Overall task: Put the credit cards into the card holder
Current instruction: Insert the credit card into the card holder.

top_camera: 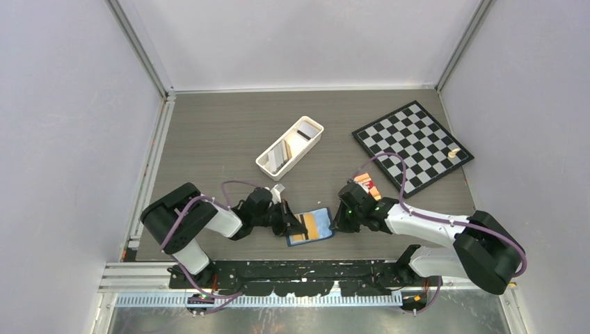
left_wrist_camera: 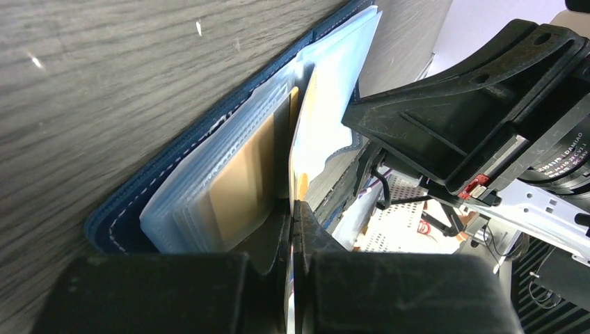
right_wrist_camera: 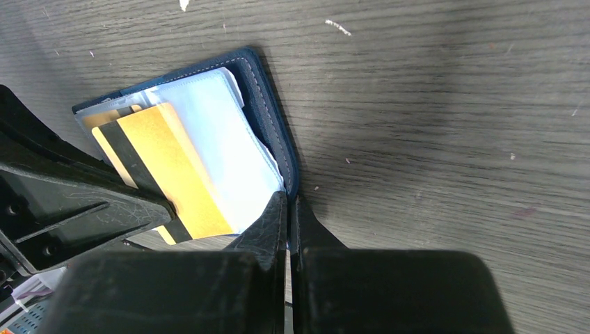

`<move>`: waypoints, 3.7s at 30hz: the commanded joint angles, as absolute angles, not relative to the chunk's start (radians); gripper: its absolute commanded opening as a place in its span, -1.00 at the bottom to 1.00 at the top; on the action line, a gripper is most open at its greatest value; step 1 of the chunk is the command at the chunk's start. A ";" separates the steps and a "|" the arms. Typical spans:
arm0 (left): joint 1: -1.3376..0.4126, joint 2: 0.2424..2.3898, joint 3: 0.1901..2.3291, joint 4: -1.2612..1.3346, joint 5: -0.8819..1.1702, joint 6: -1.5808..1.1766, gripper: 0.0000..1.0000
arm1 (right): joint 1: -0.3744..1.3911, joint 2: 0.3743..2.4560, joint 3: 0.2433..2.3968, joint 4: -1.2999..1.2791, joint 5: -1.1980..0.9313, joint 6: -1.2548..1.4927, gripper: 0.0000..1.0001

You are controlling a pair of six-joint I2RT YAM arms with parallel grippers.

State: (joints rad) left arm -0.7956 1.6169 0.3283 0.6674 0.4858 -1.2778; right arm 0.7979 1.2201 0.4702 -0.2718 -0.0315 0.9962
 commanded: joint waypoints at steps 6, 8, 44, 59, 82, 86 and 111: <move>-0.812 1.731 0.327 0.622 0.417 -1.247 -1.00 | 0.807 1.236 0.464 -0.289 0.015 0.971 -0.99; -0.811 1.737 0.333 0.622 0.413 -1.241 -1.00 | 0.807 1.231 0.462 -0.285 0.014 0.972 -0.99; -0.819 1.735 0.386 0.562 0.360 -1.141 -1.00 | 0.807 1.171 0.477 -0.354 -0.007 0.975 -0.99; -0.882 1.825 0.451 0.582 0.384 -1.169 -0.92 | 0.807 1.170 0.488 -0.353 -0.003 0.975 -0.99; -0.925 1.545 0.622 -0.064 0.218 -0.934 0.07 | 0.807 1.087 0.506 -0.434 0.064 0.971 -0.42; -0.932 1.558 0.626 -0.066 0.208 -0.934 0.06 | 0.805 1.063 0.498 -0.434 0.075 0.971 -0.26; -1.008 1.692 0.701 0.051 0.199 -0.960 -0.04 | 0.802 1.094 0.446 -0.353 0.014 0.997 -0.84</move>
